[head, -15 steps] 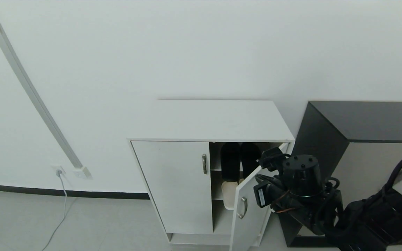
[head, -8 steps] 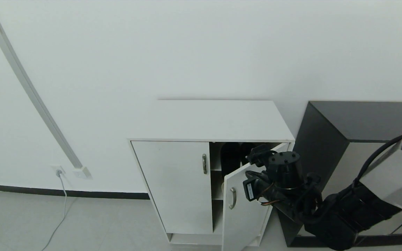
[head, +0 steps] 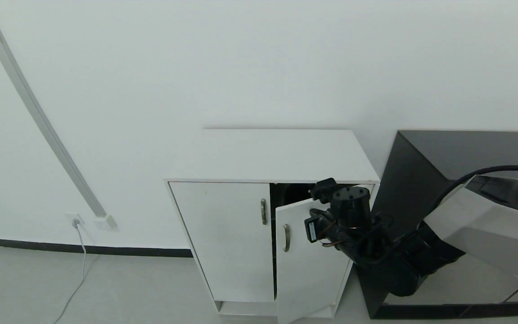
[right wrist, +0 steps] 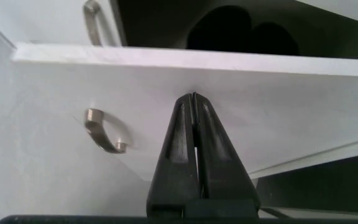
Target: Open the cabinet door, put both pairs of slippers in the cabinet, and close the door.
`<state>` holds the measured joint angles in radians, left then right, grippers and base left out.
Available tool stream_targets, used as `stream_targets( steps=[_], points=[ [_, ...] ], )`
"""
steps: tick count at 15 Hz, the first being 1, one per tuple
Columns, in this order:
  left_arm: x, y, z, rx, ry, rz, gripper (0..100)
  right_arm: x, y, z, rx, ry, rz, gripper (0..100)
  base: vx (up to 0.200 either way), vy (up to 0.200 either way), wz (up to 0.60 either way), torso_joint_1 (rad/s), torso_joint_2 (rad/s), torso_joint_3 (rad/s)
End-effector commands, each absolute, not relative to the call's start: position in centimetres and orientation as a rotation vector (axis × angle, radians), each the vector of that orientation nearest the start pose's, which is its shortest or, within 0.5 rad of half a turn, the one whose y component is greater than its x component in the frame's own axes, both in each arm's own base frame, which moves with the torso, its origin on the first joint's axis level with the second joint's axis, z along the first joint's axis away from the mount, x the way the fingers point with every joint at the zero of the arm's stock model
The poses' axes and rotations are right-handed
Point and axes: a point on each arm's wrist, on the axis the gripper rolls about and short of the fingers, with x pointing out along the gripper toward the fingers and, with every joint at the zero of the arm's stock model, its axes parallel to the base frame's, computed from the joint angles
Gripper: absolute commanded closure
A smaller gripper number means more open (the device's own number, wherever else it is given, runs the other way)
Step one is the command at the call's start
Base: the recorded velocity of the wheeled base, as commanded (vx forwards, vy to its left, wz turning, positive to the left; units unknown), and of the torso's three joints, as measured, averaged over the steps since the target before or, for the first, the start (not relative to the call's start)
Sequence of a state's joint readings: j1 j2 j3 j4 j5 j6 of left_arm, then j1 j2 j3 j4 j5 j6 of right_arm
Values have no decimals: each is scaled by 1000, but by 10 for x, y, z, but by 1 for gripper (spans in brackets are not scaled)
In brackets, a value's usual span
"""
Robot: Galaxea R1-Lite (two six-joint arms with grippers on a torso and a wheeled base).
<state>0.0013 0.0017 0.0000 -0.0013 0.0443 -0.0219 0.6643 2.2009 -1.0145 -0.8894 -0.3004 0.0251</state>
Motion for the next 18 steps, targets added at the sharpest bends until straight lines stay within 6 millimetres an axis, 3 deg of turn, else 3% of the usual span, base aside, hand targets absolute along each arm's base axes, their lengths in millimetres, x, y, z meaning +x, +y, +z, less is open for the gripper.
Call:
stream_targets(
  steps=[1,18],
  points=[
    [-23,1,76,-23,-1,46,100,335,250,68,-120,282,351,100,0,0,0,0,0,0],
    [-23,1,76,-23,-1,46,100,384,246,53,-101,265,279,100,0,0,0,0,0,0]
  ],
)
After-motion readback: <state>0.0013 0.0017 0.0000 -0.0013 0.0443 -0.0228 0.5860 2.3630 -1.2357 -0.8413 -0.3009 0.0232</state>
